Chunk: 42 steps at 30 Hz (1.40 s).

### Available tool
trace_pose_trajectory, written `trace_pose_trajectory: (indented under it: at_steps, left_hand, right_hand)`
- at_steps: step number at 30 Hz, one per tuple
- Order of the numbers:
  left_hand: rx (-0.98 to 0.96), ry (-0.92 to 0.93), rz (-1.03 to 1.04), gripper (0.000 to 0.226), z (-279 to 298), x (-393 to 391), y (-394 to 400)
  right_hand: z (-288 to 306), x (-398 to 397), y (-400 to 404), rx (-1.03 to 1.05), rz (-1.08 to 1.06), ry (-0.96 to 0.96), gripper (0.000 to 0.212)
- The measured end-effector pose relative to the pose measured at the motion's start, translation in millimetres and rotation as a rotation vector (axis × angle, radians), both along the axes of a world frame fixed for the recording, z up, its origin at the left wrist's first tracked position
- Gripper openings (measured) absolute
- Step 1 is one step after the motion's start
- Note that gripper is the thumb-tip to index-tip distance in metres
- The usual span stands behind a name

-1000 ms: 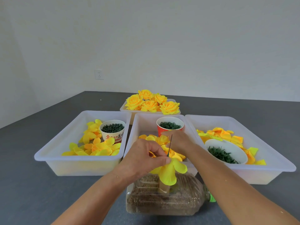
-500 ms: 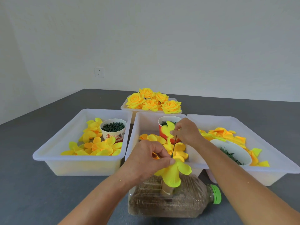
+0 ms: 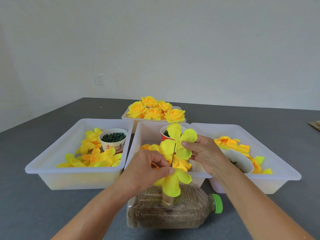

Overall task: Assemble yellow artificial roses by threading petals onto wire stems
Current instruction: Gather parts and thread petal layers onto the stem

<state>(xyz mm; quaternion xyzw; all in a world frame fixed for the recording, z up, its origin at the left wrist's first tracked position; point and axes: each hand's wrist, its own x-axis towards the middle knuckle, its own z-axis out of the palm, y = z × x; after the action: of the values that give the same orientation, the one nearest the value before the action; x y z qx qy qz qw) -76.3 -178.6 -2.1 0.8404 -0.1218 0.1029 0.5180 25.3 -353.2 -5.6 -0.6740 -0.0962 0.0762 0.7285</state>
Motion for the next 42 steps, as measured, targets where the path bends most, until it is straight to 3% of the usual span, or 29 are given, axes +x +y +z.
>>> trace_pose_trajectory:
  at_steps: [7, 12, 14, 18, 23, 27, 32, 37, 42]
  left_hand:
    - [0.004, -0.014, 0.005, 0.023, -2.0, 2.3, 0.6]
    - [-0.007, -0.01, 0.005, 0.018, -2.2, 1.8, 0.2]
    - [-0.008, -0.011, 0.004, 0.017, -2.2, 1.6, -0.1]
    - [-0.008, -0.009, 0.003, 0.014, -2.5, 1.3, 0.3]
    - [-0.011, -0.012, -0.001, 0.013, -2.7, 2.5, 0.3]
    - [-0.014, -0.002, 0.002, 0.019, -2.3, 2.0, 0.2]
    - [-0.025, 0.001, -0.004, 0.019, -1.9, 1.6, -0.4]
    - [-0.022, -0.004, -0.007, 0.018, -2.8, 1.9, 0.0]
    - [-0.034, -0.006, -0.008, 0.021, -4.2, 3.2, 0.2]
  right_hand:
    - [10.1, -19.4, -2.6, 0.108, 0.027, 0.004, 0.018]
    - [8.8, -20.5, -5.4, 0.105, -0.025, -0.043, 0.055]
    - [8.5, -21.5, -6.4, 0.114, -0.009, -0.067, 0.052]
    - [8.6, -24.1, -5.0, 0.119, -0.033, -0.046, 0.026]
    - [6.1, -24.2, -8.5, 0.17, 0.005, 0.048, 0.033]
    - [2.7, -27.2, -10.2, 0.015, -0.008, -0.113, 0.037]
    - [5.8, -31.1, -7.6, -0.174, -0.188, -0.396, 0.021]
    - [9.4, -30.5, -8.9, -0.287, -0.328, -0.449, 0.024]
    - [15.4, -32.4, -6.7, -0.179, -0.242, -0.399, 0.019]
